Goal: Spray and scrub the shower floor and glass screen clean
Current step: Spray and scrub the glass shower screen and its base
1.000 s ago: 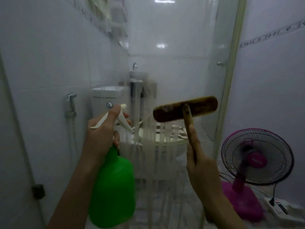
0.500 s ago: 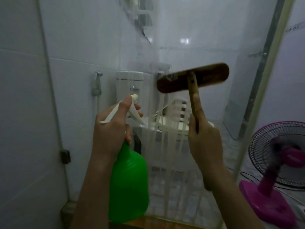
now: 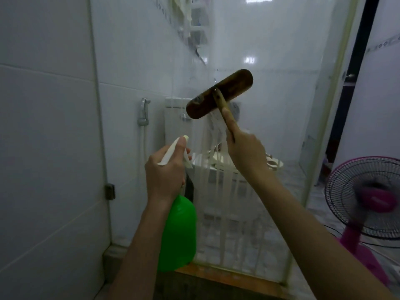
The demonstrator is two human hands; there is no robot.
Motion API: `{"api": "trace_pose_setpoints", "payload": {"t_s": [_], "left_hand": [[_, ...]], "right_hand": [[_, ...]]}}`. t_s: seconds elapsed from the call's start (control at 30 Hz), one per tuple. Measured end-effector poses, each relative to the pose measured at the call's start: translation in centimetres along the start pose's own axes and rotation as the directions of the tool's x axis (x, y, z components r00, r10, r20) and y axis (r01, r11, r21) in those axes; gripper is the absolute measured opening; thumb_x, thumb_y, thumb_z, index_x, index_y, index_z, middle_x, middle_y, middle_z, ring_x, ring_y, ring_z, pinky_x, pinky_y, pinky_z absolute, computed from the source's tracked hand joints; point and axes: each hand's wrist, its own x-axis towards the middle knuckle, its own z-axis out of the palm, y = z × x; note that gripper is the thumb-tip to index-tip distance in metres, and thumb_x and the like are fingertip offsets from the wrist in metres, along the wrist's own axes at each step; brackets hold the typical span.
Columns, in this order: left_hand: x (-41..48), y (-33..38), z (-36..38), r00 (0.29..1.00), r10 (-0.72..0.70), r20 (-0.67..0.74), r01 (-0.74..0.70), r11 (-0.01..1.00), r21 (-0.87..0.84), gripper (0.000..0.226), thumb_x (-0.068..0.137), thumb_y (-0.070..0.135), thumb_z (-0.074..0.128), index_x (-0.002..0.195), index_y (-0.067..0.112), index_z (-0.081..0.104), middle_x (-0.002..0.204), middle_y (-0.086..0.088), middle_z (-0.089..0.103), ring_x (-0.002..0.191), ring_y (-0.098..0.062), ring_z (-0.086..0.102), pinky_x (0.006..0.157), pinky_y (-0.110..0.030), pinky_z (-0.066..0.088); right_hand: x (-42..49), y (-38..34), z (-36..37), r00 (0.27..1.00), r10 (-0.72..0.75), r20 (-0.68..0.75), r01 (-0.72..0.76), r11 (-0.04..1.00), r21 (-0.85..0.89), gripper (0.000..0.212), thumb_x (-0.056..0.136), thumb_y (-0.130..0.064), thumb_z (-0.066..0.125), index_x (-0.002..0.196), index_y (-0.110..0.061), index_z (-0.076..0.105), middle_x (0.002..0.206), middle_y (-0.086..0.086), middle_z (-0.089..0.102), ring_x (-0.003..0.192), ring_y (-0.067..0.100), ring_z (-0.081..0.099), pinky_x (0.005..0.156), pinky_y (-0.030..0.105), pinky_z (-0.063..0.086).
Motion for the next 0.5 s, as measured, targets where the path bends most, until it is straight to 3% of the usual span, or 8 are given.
{"api": "trace_pose_setpoints", "payload": {"t_s": [0.03, 0.1, 0.17, 0.23, 0.33, 0.4, 0.43, 0.5], "left_hand": [[-0.2, 0.1, -0.1, 1.000, -0.003, -0.025, 0.003, 1.000, 0.009, 0.036, 0.097, 0.042, 0.064, 0.066, 0.027, 0.072, 0.062, 0.007, 0.071, 0.051, -0.003, 0.061, 0.050, -0.023, 0.049], [-0.3, 0.2, -0.4, 0.998, -0.012, -0.064, 0.013, 1.000, 0.011, 0.042, 0.097, 0.044, 0.063, 0.065, 0.019, 0.070, 0.059, 0.002, 0.069, 0.049, -0.006, 0.059, 0.048, -0.022, 0.047], [-0.2, 0.1, -1.0, 0.995, -0.047, -0.092, 0.047, 0.999, -0.002, 0.046, 0.097, 0.045, 0.063, 0.064, 0.014, 0.067, 0.058, -0.001, 0.065, 0.043, -0.007, 0.055, 0.043, -0.020, 0.044], [0.0, -0.2, -1.5, 0.993, -0.059, -0.099, 0.058, 0.998, -0.010, 0.047, 0.096, 0.047, 0.064, 0.064, 0.013, 0.068, 0.058, -0.001, 0.066, 0.044, -0.009, 0.056, 0.044, -0.022, 0.045], [0.4, -0.5, -1.2, 0.999, -0.016, -0.046, 0.015, 1.000, -0.023, 0.038, 0.096, 0.046, 0.063, 0.070, 0.020, 0.074, 0.065, 0.005, 0.073, 0.044, -0.005, 0.056, 0.046, -0.021, 0.044], [0.6, -0.6, -0.7, 1.000, 0.020, -0.012, -0.020, 0.999, -0.044, 0.031, 0.097, 0.041, 0.062, 0.073, 0.025, 0.074, 0.068, 0.008, 0.075, 0.045, -0.002, 0.057, 0.046, -0.017, 0.043], [0.6, -0.7, -0.6, 0.999, 0.032, -0.006, -0.032, 0.998, -0.052, 0.030, 0.098, 0.039, 0.063, 0.073, 0.026, 0.074, 0.069, 0.008, 0.075, 0.043, -0.002, 0.056, 0.045, -0.016, 0.043], [0.8, -1.1, -0.7, 0.999, 0.028, -0.021, -0.030, 0.996, -0.086, 0.029, 0.098, 0.038, 0.062, 0.076, 0.024, 0.075, 0.070, 0.004, 0.076, 0.038, -0.002, 0.050, 0.041, -0.017, 0.041]], "right_hand": [[-0.4, 0.3, 0.2, 1.000, -0.014, -0.009, 0.014, 1.000, -0.010, 0.055, 0.105, -0.029, 0.033, 0.154, -0.037, 0.008, 0.064, 0.005, 0.052, 0.043, 0.013, 0.045, 0.040, 0.030, 0.046], [-4.6, 1.5, 0.6, 0.999, 0.038, 0.015, -0.038, 0.999, 0.027, 0.058, 0.104, -0.024, 0.038, 0.154, -0.036, 0.011, 0.063, 0.005, 0.054, 0.041, 0.008, 0.040, 0.035, 0.018, 0.032], [-10.4, 2.3, 0.4, 0.987, 0.126, 0.095, -0.132, 0.990, 0.050, 0.063, 0.104, -0.022, 0.042, 0.153, -0.037, 0.006, 0.052, -0.002, 0.046, 0.036, 0.004, 0.033, 0.035, 0.011, 0.019], [-12.5, 2.4, 0.5, 0.983, 0.126, 0.133, -0.132, 0.990, 0.044, 0.065, 0.103, -0.022, 0.044, 0.153, -0.036, 0.005, 0.046, -0.008, 0.035, 0.031, 0.004, 0.030, 0.034, 0.011, 0.016], [-6.2, 1.1, 1.3, 0.999, 0.016, 0.051, -0.019, 0.997, 0.071, 0.058, 0.104, -0.024, 0.037, 0.154, -0.035, 0.010, 0.058, 0.002, 0.049, 0.040, 0.004, 0.040, 0.037, 0.014, 0.030], [-1.1, -0.2, 1.2, 1.000, -0.007, -0.005, 0.007, 0.996, 0.089, 0.055, 0.105, -0.028, 0.034, 0.154, -0.035, 0.012, 0.064, 0.008, 0.055, 0.044, 0.014, 0.050, 0.041, 0.031, 0.049], [0.1, -0.2, 1.2, 1.000, -0.020, -0.019, 0.021, 0.998, 0.065, 0.054, 0.105, -0.029, 0.033, 0.154, -0.036, 0.011, 0.065, 0.009, 0.056, 0.044, 0.017, 0.052, 0.043, 0.035, 0.052], [-1.5, 0.9, 1.1, 0.999, -0.034, -0.007, 0.034, 0.999, 0.029, 0.057, 0.105, -0.027, 0.036, 0.154, -0.038, 0.009, 0.071, 0.008, 0.058, 0.045, 0.015, 0.051, 0.042, 0.029, 0.050]]}}
